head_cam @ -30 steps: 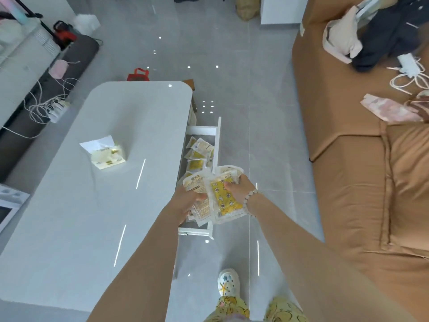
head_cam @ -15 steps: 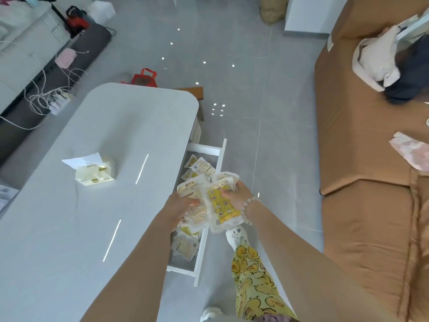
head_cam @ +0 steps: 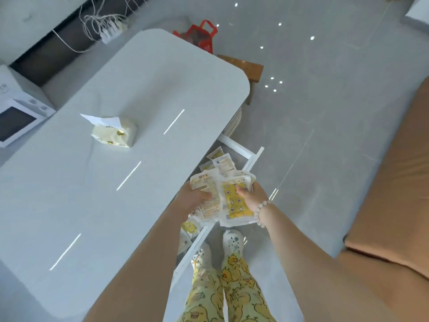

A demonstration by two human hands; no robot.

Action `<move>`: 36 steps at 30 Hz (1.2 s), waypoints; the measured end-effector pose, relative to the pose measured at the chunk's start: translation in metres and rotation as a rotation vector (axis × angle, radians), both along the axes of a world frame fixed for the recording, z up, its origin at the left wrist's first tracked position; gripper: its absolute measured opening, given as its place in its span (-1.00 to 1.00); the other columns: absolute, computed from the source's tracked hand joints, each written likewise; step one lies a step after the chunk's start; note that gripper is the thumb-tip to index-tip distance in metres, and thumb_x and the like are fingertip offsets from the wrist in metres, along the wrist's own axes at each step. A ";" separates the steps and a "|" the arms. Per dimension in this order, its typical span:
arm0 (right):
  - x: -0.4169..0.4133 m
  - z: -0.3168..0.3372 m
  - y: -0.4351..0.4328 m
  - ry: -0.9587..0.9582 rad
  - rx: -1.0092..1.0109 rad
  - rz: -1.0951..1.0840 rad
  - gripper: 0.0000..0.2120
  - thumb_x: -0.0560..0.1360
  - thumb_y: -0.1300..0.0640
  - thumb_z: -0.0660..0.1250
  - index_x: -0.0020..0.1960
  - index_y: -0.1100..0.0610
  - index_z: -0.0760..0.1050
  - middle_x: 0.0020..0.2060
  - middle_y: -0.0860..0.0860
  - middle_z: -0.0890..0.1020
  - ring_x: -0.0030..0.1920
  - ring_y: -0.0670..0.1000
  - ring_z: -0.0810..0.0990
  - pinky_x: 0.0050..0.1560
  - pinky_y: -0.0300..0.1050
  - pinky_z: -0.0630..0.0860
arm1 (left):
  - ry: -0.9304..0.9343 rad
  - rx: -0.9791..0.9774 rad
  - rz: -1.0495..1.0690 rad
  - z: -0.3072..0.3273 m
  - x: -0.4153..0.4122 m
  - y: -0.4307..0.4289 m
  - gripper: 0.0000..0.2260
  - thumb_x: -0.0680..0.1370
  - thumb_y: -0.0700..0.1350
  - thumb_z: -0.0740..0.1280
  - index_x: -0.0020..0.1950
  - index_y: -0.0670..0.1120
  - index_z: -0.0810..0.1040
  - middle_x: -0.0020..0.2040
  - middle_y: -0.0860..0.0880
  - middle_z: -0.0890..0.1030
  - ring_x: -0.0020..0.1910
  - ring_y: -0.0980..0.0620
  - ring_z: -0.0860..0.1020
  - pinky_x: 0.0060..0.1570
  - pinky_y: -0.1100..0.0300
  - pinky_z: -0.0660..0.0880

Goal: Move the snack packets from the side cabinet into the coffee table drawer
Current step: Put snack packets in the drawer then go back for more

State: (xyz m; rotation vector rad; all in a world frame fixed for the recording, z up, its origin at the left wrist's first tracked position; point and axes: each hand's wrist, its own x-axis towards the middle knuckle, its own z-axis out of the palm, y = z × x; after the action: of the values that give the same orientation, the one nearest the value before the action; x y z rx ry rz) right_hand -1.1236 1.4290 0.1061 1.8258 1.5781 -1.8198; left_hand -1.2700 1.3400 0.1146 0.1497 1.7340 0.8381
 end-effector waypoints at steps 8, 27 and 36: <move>-0.020 -0.076 0.037 -0.150 0.012 0.027 -0.56 0.57 -0.04 0.22 0.32 0.21 0.34 0.19 0.13 0.53 0.15 0.15 0.52 0.07 -0.06 0.44 | -0.064 -0.060 0.039 -0.075 -0.018 0.038 -0.77 0.45 -0.39 0.36 -0.01 -0.09 0.55 0.01 -0.12 0.62 0.03 -0.13 0.58 0.14 -0.02 0.51; -0.131 -0.338 0.123 -0.279 0.196 0.367 -0.70 0.58 -0.01 0.17 0.20 0.16 0.41 -0.02 0.06 0.55 0.00 0.11 0.55 -0.02 -0.07 0.48 | 0.102 -0.247 0.170 -0.350 -0.072 0.111 -0.79 0.49 -0.15 0.39 0.09 -0.09 0.46 -0.19 0.02 0.50 -0.17 0.02 0.51 -0.25 0.26 0.45; -0.129 -0.383 0.119 -0.292 0.285 0.631 -0.62 0.59 0.00 0.21 0.33 0.14 0.30 0.17 0.12 0.54 0.06 0.12 0.55 -0.04 -0.12 0.45 | 0.207 -0.275 0.104 -0.399 -0.064 0.107 -0.59 0.48 -0.16 0.39 0.30 -0.07 0.39 0.13 -0.02 0.54 0.06 -0.01 0.53 -0.06 0.18 0.48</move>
State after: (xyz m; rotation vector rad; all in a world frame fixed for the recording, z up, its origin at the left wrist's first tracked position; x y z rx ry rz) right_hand -1.2525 1.5477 -0.2765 1.3592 2.0506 -1.0511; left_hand -1.3337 1.4468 -0.2841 -0.0406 2.0475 0.6684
